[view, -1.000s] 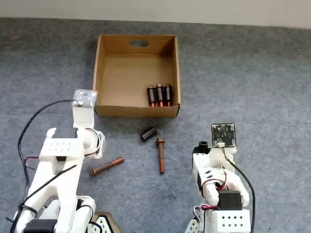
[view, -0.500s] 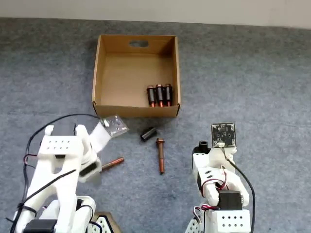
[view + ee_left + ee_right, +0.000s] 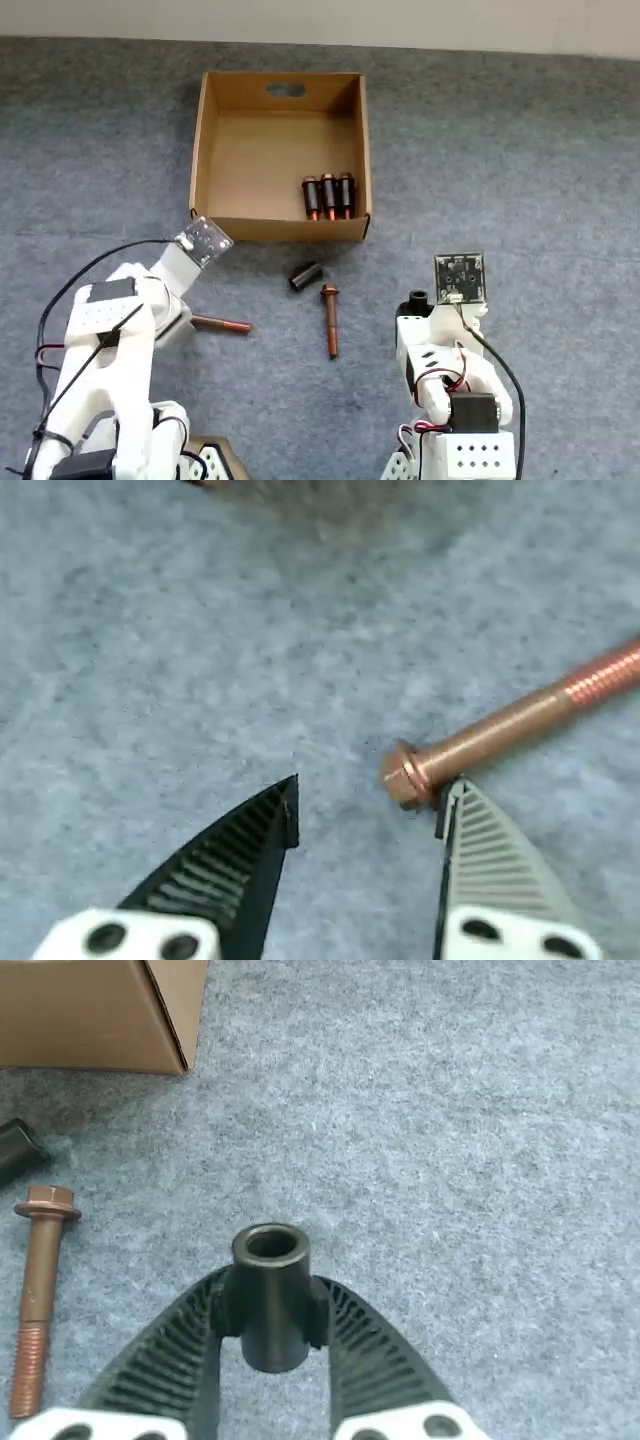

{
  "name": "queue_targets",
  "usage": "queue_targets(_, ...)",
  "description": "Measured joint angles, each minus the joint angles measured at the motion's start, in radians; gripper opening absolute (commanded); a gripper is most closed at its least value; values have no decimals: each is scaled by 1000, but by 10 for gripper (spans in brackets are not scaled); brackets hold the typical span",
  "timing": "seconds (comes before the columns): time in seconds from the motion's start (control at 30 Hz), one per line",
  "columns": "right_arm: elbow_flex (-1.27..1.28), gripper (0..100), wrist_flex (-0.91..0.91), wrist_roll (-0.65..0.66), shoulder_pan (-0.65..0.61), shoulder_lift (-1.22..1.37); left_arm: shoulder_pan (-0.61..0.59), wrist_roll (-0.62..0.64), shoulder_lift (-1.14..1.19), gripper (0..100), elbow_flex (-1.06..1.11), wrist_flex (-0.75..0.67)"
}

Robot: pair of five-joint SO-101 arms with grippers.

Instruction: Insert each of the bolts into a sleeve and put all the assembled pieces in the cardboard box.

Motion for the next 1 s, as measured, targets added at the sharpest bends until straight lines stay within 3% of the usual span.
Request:
queue_targets(0.13, 0, 6, 0, 0, 0, 0, 0, 3, 0, 234, -32, -11)
queue_targets(0.27, 0, 6, 0, 0, 0, 0, 0, 121, 0, 234, -74, -15)
queue_targets(0.43, 0, 6, 0, 0, 0, 0, 38, 341, 0, 234, -81, -103)
queue_targets(0.6, 0, 6, 0, 0, 28, 0, 71, 643, 0, 234, -84, -114)
queue_targets(0.83, 0, 6, 0, 0, 38, 0, 100, 994, 0, 237, -84, 109)
queue_targets(1.0, 0, 6, 0, 0, 43, 0, 163, 1106, 0, 238, -84, 278)
